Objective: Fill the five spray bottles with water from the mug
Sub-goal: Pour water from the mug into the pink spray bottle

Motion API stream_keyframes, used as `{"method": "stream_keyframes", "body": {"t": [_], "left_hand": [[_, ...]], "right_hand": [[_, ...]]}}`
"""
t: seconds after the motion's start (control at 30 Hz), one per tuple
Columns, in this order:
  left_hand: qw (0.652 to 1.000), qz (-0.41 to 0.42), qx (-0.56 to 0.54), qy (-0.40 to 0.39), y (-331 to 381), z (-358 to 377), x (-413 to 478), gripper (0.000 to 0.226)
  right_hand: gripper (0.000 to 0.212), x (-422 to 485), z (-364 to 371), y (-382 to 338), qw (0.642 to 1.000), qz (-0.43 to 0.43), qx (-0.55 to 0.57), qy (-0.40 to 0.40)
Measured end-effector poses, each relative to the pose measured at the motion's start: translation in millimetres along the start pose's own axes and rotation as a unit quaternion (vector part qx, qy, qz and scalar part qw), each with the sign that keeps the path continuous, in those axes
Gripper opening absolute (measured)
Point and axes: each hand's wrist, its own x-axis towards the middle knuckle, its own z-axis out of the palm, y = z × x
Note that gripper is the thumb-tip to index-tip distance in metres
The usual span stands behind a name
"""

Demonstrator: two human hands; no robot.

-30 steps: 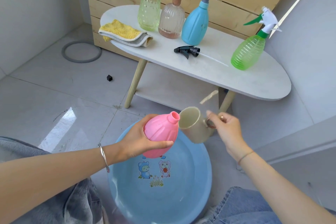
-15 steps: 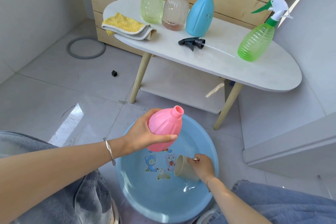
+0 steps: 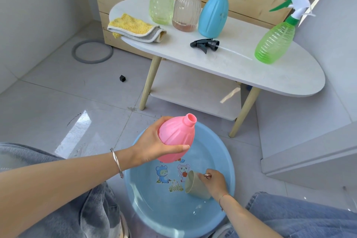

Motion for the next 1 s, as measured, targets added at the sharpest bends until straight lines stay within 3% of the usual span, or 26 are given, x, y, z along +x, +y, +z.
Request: {"method": "stream_keyframes", "body": {"t": [0.17,0.37,0.47,0.7,0.8,0.9,1.0], "left_hand": [[1.0,-0.001,0.0,0.008,2,-1,0,0.085],[0.999,0.014,-0.035,0.026,13,-3,1,0.084],[0.998,0.019,-0.05,0.031,19,-4,3,0.083],[0.996,0.047,-0.057,0.041,28,-6,6,0.081],[0.997,0.051,-0.051,0.042,30,-6,7,0.08],[0.997,0.057,-0.037,0.041,29,-6,7,0.081],[0.997,0.062,-0.028,0.032,28,-5,8,0.083]], "right_hand": [[0.05,0,-6,-1,0.995,0.018,0.101,0.001],[0.046,3,-55,-33,0.963,0.034,0.268,0.017],[0.035,2,-92,-61,0.946,0.005,0.321,0.038],[0.055,-15,-185,-117,0.908,-0.143,0.379,0.105],[0.043,-24,-210,-131,0.889,-0.186,0.401,0.117],[0.056,-35,-228,-142,0.879,-0.218,0.406,0.122],[0.047,-45,-236,-149,0.864,-0.239,0.422,0.138]]}}
